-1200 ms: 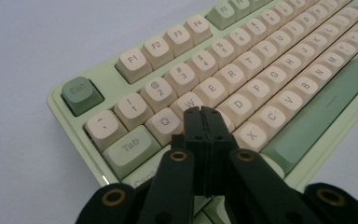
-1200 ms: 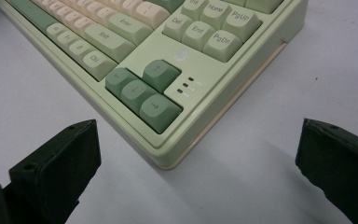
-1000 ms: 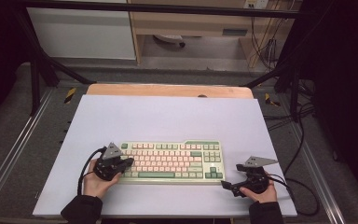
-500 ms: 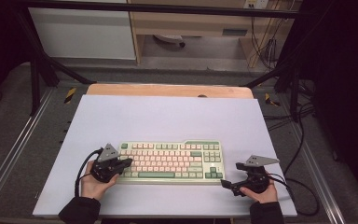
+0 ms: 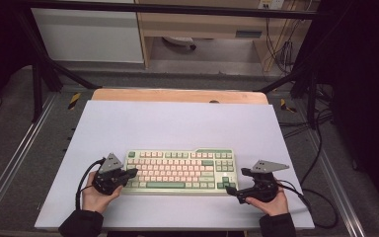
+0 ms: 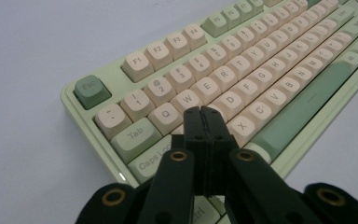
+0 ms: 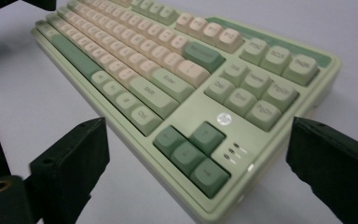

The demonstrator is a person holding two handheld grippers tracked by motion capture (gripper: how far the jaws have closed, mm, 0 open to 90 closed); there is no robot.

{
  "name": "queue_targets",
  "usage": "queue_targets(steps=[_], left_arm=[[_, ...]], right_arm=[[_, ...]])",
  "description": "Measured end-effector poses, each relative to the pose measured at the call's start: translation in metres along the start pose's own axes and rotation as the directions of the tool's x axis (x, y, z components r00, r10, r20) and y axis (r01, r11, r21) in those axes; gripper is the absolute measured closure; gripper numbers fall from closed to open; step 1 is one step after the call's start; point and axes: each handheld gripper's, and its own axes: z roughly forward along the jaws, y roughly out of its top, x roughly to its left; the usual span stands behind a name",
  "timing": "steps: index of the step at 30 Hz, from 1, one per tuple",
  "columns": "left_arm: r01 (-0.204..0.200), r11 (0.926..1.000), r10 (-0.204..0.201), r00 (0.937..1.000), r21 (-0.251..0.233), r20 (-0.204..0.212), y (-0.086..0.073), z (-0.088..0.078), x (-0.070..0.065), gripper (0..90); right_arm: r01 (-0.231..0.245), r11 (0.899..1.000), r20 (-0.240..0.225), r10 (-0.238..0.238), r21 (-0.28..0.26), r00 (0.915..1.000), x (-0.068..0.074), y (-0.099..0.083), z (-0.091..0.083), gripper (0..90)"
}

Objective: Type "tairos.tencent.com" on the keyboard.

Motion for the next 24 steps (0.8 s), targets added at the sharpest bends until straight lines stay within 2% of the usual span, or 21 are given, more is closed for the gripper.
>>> queue_targets(steps=[4,9,11,24], left_arm=[[-0.005,1.0000,0.005,1.0000,0.000,0.002,0.000,0.000,0.000,89.9],[-0.002,1.0000,0.002,1.0000,-0.004,0.005,0.000,0.000,0.000,89.9],[-0.001,1.0000,0.001,1.0000,-0.005,0.005,0.000,0.000,0.000,89.9],[-0.005,1.0000,0.005,1.0000,-0.008,0.007,-0.001,0.000,0.000,89.9]], right_arm=[[0.054,0.998,-0.023,-0.055,-0.017,0.9982,0.010,0.010,0.007,21.6],[0.090,0.996,-0.049,-0.091,-0.025,0.9946,0.024,0.023,0.020,35.5],[0.100,0.995,-0.072,-0.101,-0.017,0.9923,0.031,0.031,0.030,40.7],[0.090,0.996,-0.099,-0.088,0.022,0.9912,0.049,0.051,0.063,66.7]])
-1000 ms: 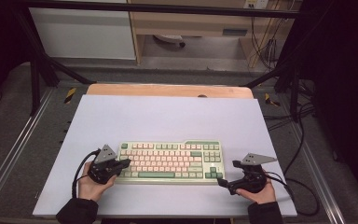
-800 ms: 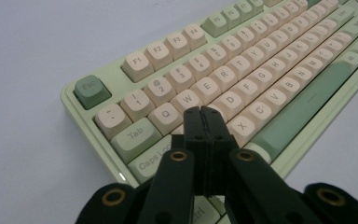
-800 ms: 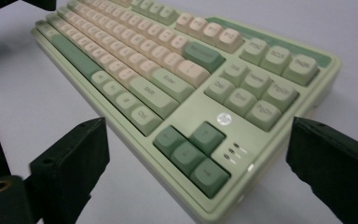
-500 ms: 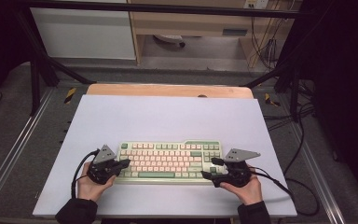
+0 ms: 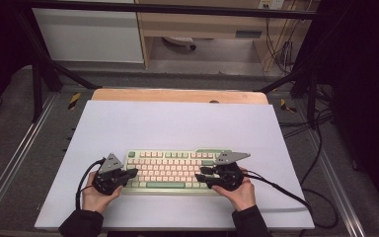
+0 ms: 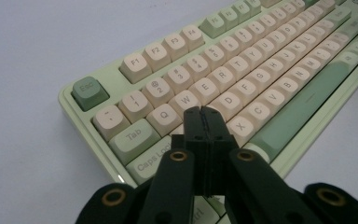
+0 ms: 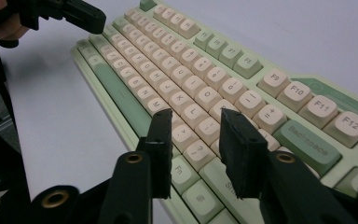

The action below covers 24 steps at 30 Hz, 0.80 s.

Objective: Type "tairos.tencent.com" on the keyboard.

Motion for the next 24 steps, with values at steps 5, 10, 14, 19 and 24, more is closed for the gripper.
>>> queue_targets(steps=[5,10,14,19,24], left_arm=[[0.000,1.0000,0.000,1.0000,0.000,0.001,0.000,0.000,0.000,90.0],[-0.002,1.0000,0.002,1.0000,-0.001,0.001,0.000,0.000,0.001,89.9],[-0.002,1.0000,0.002,1.0000,-0.001,0.002,0.000,0.000,0.001,89.9],[-0.002,1.0000,0.002,1.0000,-0.001,0.005,0.000,0.001,0.000,89.9],[-0.001,1.0000,0.001,1.0000,0.000,0.005,0.000,0.001,0.001,89.9]], right_arm=[[-0.019,1.000,0.004,0.019,-0.002,0.9998,0.001,0.006,0.013,75.1],[-0.023,1.000,0.009,0.023,0.005,0.9997,0.004,0.013,0.026,81.8],[-0.026,1.000,0.016,0.025,0.011,0.9996,0.007,0.021,0.041,88.1],[-0.016,0.999,0.010,0.015,0.030,0.9998,0.009,0.025,0.053,89.1],[-0.023,0.999,0.019,0.022,0.039,0.9996,0.009,0.028,0.064,90.0]])
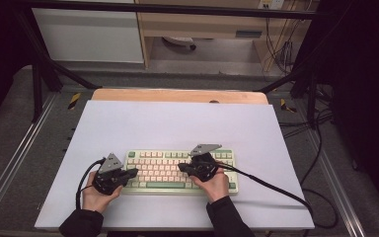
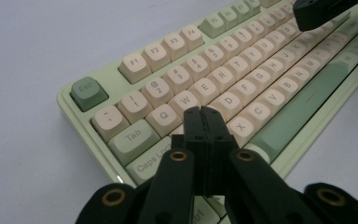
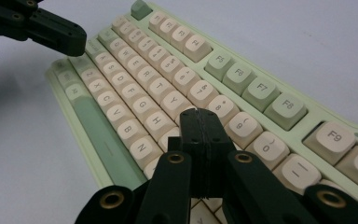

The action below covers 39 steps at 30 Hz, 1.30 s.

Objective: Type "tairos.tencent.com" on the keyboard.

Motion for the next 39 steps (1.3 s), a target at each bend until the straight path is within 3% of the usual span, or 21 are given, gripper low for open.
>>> queue_targets(steps=[7,21,39], left_arm=[[-0.002,1.0000,0.002,1.0000,0.002,0.001,0.000,0.001,0.000,89.9],[-0.003,1.0000,0.003,1.0000,0.005,0.001,0.000,0.001,0.000,89.9],[-0.011,0.9999,0.011,0.9999,-0.002,0.003,0.003,0.000,-0.004,89.9]], right_arm=[[-0.018,1.000,0.013,0.018,0.002,0.9997,-0.004,-0.002,0.010,90.0],[-0.007,1.000,0.025,0.006,0.019,0.9997,-0.003,-0.004,0.017,90.0],[0.024,0.999,0.016,-0.024,0.023,0.9996,0.001,-0.001,-0.011,90.0]])
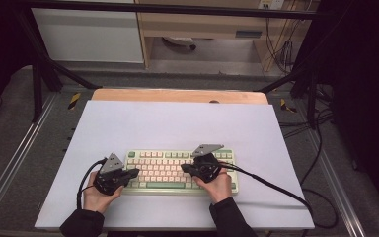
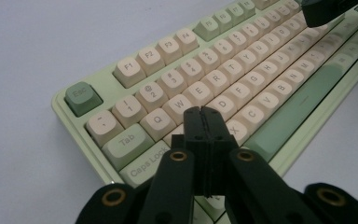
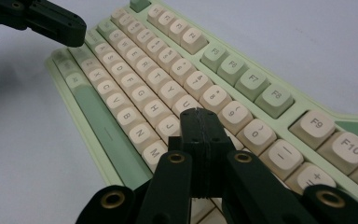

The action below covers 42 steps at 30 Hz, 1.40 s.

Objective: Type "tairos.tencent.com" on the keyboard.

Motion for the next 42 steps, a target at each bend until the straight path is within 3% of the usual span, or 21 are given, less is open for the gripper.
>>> queue_targets(steps=[20,32,42], left_arm=[[-0.019,0.9998,0.019,0.9997,-0.006,-0.012,0.025,0.010,-0.011,89.9],[-0.028,0.9996,0.028,0.9996,-0.002,-0.009,0.041,0.031,-0.018,89.9],[-0.031,0.9994,0.031,0.9995,0.017,-0.008,0.040,0.048,-0.021,89.9]], right_arm=[[-0.019,1.000,0.001,0.019,0.006,0.9998,-0.009,-0.022,-0.031,90.0],[-0.030,1.000,0.008,0.030,0.008,0.9995,-0.013,-0.036,-0.042,90.0],[-0.039,0.999,0.008,0.039,0.005,0.9992,-0.016,-0.041,-0.045,90.0]])
